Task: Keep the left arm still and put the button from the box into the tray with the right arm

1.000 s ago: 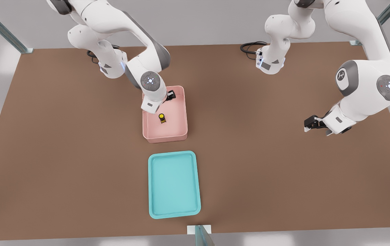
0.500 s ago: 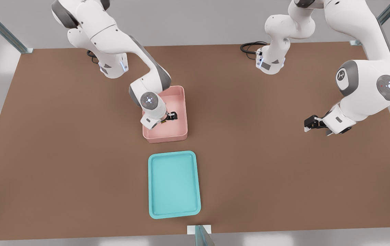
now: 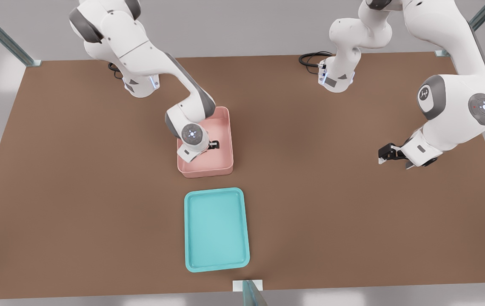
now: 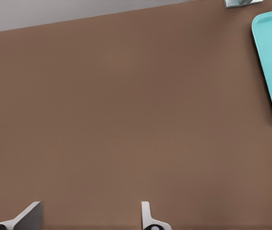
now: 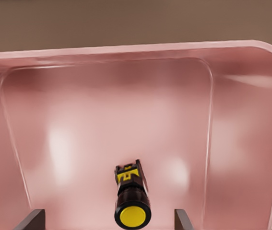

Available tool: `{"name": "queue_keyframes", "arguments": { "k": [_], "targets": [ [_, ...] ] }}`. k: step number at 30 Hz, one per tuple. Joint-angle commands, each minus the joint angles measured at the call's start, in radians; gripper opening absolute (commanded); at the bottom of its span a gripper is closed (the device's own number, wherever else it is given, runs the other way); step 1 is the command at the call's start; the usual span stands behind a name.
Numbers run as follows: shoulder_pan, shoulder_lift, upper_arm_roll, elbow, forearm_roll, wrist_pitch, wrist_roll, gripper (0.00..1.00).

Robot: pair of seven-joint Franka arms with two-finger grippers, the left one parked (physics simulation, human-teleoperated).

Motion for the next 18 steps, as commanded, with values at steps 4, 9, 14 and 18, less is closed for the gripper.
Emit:
{"name": "queue_keyframes", "arguments": {
  "k": [4,9,14,18],
  "targets": [
    [0.004,0.031,0.0,0.003,-0.079,0.011,-0.066,1.0],
    [0.016,0.035,0.005,0.0,-0.118,0.025,-0.073,1.0],
    [0.04,0.016,0.006,0.0,-0.116,0.03,-0.063,1.0],
    [0.036,0.005,0.005,-0.043,-0.102,0.107,-0.012,1.0]
  ]
}}
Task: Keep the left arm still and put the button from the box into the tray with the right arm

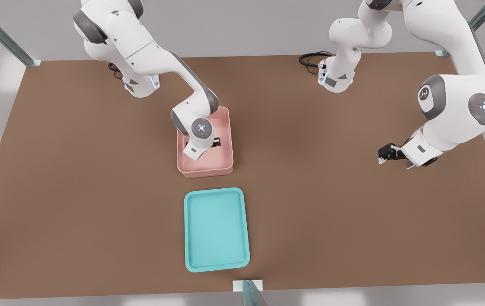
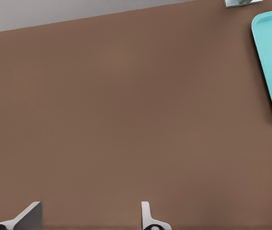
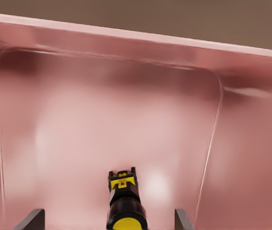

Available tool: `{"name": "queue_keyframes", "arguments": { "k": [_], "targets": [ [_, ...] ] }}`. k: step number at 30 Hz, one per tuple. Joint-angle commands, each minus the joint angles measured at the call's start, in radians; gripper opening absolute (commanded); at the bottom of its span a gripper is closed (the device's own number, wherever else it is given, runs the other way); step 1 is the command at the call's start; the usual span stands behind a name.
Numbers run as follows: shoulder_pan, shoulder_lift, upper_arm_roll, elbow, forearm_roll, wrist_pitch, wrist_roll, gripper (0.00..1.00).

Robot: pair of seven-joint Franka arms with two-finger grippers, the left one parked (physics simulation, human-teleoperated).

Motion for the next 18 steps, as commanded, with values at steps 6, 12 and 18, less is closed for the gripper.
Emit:
{"name": "queue_keyframes", "arguments": {
  "k": [6,12,18],
  "targets": [
    [-0.007,-0.006,-0.003,-0.05,0.046,0.12,0.028,0.99],
    [-0.029,-0.022,-0.004,-0.093,0.044,0.134,0.013,0.92],
    [-0.02,-0.023,0.006,-0.099,0.058,0.135,0.019,0.92]
  ]
}}
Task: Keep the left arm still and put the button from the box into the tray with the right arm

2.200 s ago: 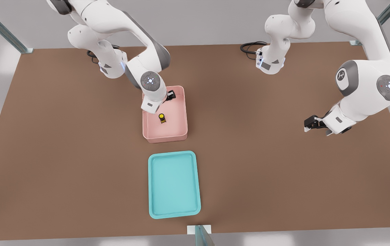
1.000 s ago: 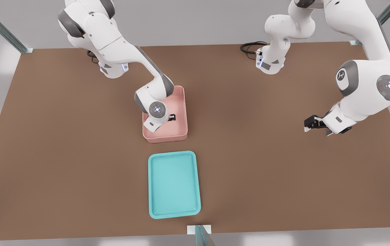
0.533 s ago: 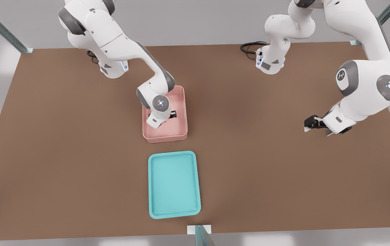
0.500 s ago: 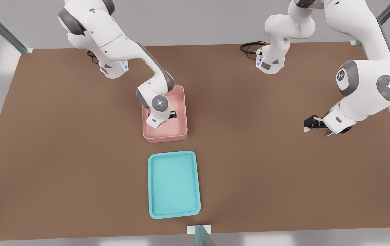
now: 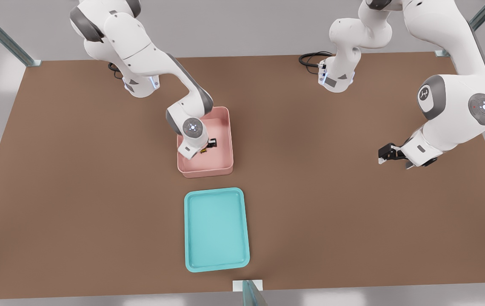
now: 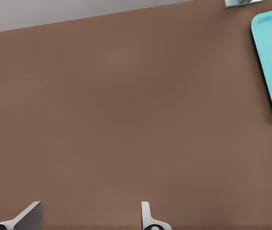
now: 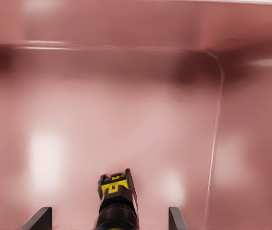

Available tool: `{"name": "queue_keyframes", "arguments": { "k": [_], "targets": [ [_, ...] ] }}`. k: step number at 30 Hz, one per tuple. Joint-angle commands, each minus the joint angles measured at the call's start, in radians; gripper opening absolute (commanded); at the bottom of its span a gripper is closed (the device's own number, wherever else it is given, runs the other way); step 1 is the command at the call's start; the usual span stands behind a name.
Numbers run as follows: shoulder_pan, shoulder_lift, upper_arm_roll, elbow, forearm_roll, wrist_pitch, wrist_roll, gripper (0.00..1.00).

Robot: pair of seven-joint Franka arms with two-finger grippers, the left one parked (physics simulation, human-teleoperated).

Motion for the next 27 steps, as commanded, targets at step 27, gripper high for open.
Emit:
{"name": "queue_keyframes", "arguments": {
  "k": [27],
  "targets": [
    [-0.01,-0.006,0.006,-0.048,0.005,0.051,-0.048,0.64]
  ]
}}
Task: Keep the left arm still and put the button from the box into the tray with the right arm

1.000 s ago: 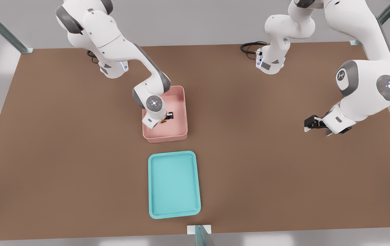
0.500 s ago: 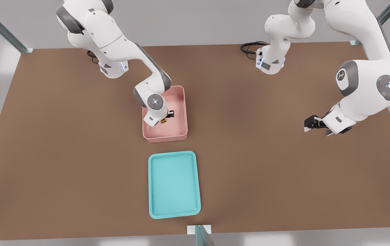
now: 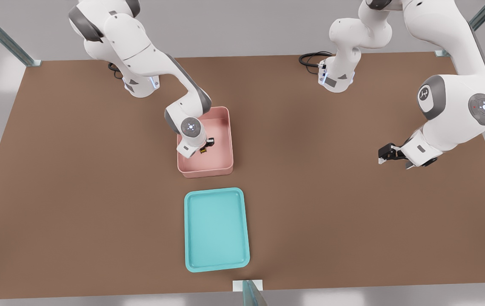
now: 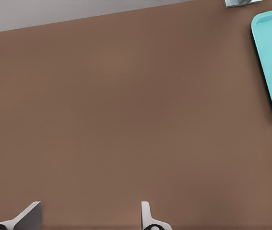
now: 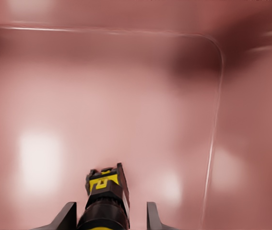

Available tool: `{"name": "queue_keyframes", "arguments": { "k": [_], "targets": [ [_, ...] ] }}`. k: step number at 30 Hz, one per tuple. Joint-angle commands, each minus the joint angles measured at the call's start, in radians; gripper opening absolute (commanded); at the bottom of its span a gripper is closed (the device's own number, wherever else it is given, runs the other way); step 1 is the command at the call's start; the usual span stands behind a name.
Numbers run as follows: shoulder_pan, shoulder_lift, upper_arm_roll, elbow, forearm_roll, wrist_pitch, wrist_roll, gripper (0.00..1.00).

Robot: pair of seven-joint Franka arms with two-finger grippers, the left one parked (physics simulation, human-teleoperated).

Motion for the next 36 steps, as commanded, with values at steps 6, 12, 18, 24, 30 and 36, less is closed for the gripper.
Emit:
{"name": "queue_keyframes", "arguments": {
  "k": [6,12,18,24,30,36],
  "targets": [
    [0.003,0.008,0.002,0.001,0.001,0.025,-0.029,0.53],
    [-0.017,-0.083,0.009,0.025,0.001,-0.117,-0.067,0.46],
    [-0.04,-0.08,0.009,0.304,0.059,-0.404,-0.127,0.46],
    [-0.097,0.181,0.005,0.758,0.067,-0.554,-0.248,0.46],
    [-0.106,0.455,-0.041,1.13,0.064,-0.594,-0.38,0.46],
    [-0.105,0.584,-0.098,1.234,0.062,-0.466,-0.544,0.46]
  ]
}}
